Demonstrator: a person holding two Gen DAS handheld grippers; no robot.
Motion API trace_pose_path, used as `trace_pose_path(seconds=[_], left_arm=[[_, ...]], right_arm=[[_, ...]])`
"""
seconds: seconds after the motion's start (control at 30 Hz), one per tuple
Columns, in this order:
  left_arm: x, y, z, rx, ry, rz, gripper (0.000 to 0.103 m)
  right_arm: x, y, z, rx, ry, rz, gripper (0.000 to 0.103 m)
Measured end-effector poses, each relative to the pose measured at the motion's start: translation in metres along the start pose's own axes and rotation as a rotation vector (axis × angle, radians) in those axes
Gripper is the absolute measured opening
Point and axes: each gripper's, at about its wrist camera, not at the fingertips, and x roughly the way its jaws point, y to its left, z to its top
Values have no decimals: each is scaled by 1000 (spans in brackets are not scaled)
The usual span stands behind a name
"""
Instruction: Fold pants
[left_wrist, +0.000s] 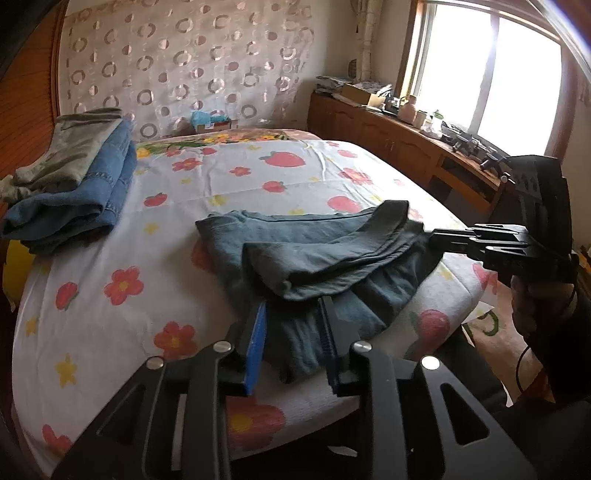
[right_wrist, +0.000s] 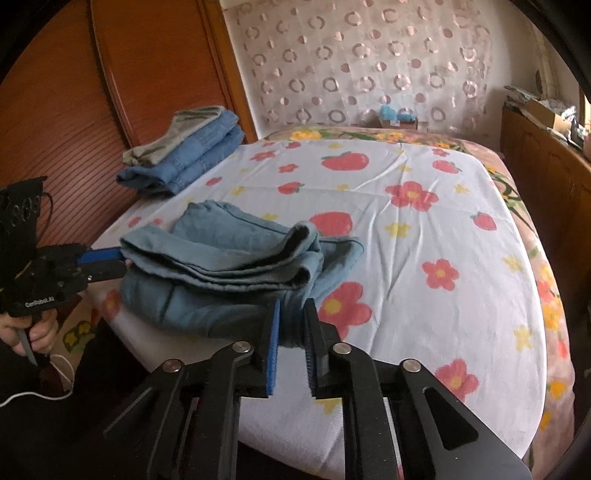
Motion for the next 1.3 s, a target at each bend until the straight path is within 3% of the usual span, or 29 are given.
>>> trace_pose_path(seconds=[0.03, 0.1, 0.17, 0.33, 0.87, 0.93, 1.0, 1.1, 1.3], left_arm=[[1, 1, -1, -2, 3, 4, 26], [3, 3, -4, -2, 11, 12, 26], [5, 4, -6, -7, 17, 14, 26], [20, 6, 2, 5, 37, 26, 26], [54, 24, 37, -38, 49, 21, 26], [59, 27, 39, -44, 55, 28, 27], [63, 32, 41, -51, 58, 39, 26], [66, 37, 42, -69, 59, 43, 27], [66, 37, 41, -65, 55, 46, 27]], right_arm=[[1, 0, 0, -2, 3, -5, 21], [1, 1, -1, -8, 2, -7, 38], [3, 2, -2, -16, 6, -15, 45], [14, 6, -3, -59, 54, -29, 45], [37, 8, 22, -144, 75, -36, 50], [43, 7, 30, -151, 77, -31, 49], [48, 4, 40, -157, 72, -41, 28], [56, -1, 56, -144, 67, -50, 16], [62, -10, 73, -106, 35, -43, 12]])
